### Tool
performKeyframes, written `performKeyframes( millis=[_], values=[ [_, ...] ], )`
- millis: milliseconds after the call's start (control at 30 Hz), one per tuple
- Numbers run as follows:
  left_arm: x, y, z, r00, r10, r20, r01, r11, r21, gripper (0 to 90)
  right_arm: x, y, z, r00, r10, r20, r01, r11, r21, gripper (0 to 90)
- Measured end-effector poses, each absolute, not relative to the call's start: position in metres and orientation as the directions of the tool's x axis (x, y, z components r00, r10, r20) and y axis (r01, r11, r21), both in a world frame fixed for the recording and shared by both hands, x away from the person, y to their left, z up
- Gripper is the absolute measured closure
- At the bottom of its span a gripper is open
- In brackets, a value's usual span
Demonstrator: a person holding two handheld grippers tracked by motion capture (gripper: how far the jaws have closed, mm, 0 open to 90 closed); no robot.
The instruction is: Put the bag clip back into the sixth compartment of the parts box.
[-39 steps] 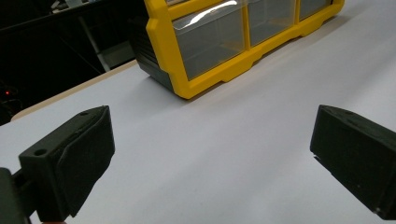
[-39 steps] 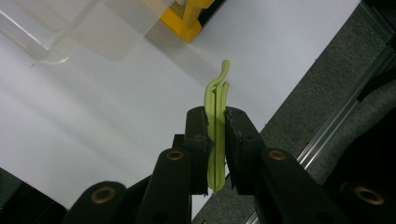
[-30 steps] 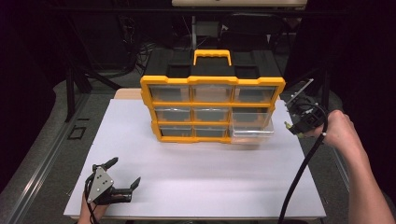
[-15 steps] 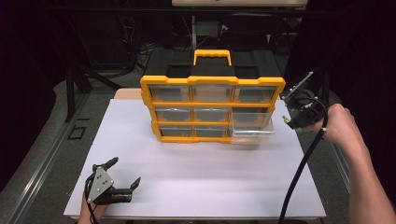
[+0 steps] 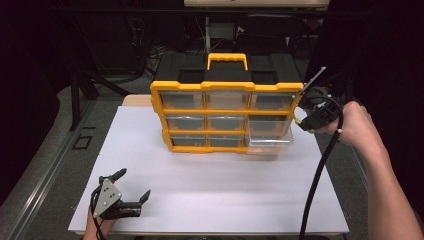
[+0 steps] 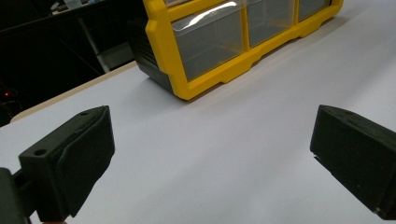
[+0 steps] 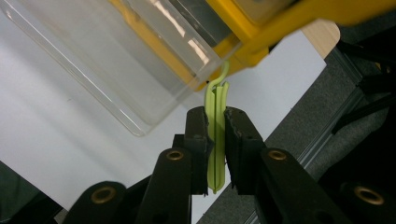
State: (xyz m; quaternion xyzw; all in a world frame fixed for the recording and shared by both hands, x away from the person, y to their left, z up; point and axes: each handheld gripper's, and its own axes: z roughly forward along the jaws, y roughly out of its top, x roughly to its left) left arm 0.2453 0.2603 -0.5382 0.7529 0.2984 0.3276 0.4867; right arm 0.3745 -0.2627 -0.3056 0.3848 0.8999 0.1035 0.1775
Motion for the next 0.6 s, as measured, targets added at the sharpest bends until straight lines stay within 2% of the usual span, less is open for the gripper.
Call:
performKeyframes(
  millis=[600],
  values=[
    [0.245,0.261,-0.538,0.609,0.766,0.205,0.128,-0.35,0.928,0.0,0.379,-0.222,-0.301,-0.703,0.669,-0.241,0.587,0.737,0.335,80.1]
  ],
)
